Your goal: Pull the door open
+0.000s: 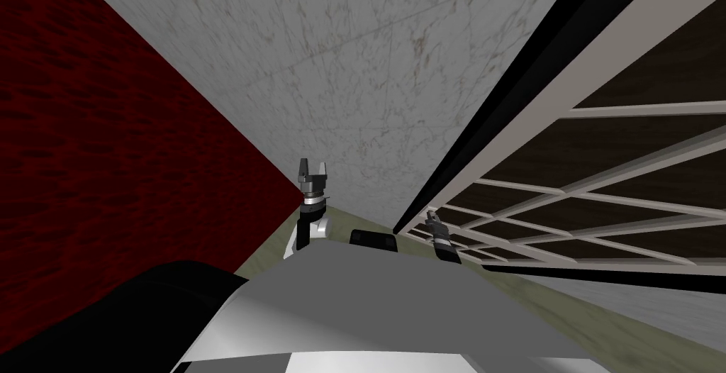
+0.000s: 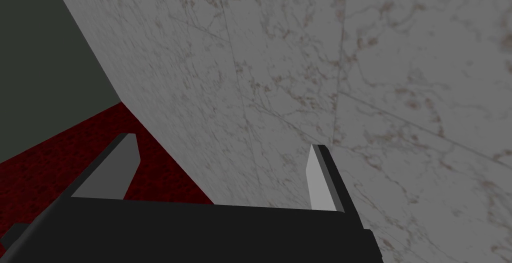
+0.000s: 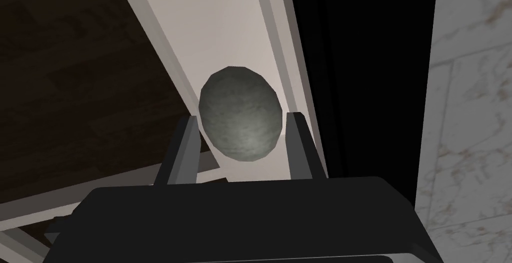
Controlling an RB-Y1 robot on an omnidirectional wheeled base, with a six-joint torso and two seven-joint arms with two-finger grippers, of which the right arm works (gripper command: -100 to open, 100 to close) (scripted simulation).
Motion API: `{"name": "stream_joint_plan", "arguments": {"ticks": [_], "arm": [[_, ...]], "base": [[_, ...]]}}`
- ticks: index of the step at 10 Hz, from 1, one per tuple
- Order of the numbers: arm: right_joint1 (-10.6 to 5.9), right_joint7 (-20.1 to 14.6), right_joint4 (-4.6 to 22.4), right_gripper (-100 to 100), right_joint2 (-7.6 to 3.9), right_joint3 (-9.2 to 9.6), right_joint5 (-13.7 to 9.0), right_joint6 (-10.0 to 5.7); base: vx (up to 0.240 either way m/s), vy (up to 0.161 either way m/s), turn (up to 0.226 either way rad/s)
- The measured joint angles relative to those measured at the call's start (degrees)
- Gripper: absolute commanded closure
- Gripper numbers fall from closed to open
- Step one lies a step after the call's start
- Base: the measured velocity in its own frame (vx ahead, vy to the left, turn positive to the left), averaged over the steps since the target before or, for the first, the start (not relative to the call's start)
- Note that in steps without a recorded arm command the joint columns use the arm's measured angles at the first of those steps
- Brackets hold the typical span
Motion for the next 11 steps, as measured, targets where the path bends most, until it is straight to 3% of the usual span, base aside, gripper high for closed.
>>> {"name": "stream_joint_plan", "arguments": {"ticks": [7,8,11], "arm": [[1.33,-9.0,0.0,100,-0.36,1.57,-1.6,-1.36],[2.34,-10.6,-1.3,100,-0.22,2.02,-1.8,-1.10],[2.89,-14.7,-1.3,100,-0.32,2.82,-2.6,-1.53]], "base": [[-0.003,-0.009,0.015],[-0.002,-0.010,0.008],[-0.001,-0.012,0.019]]}}
